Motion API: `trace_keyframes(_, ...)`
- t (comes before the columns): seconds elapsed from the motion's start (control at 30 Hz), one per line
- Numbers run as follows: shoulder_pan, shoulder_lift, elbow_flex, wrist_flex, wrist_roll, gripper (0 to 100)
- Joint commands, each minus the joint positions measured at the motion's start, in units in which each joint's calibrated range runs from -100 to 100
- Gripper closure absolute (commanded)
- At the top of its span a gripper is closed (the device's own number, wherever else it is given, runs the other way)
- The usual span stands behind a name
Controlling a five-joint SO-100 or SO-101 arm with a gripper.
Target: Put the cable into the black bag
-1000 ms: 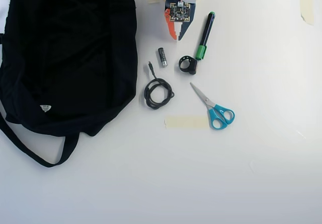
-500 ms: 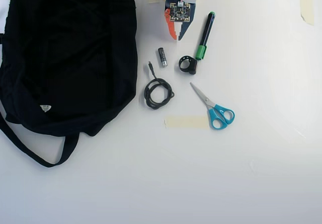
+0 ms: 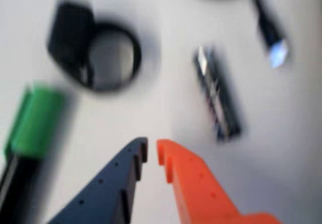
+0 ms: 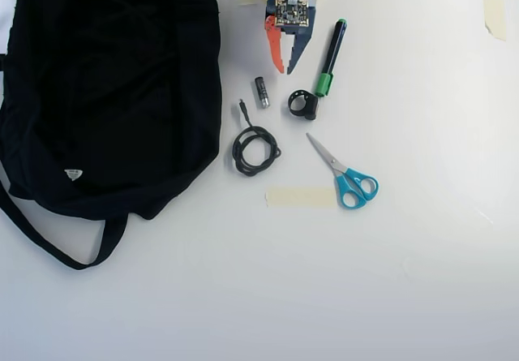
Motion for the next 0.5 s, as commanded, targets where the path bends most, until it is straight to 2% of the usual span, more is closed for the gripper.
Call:
trace_keyframes(0.0,-1.13,3.32,-2.27,-12.44,-0.16,98)
trace_keyframes(0.27,-5.92,21.83,-13.50,-41.04,-0.21,98)
trace_keyframes(0.47,-7.27,37.18,-17.63,-68.69,-0.21,98)
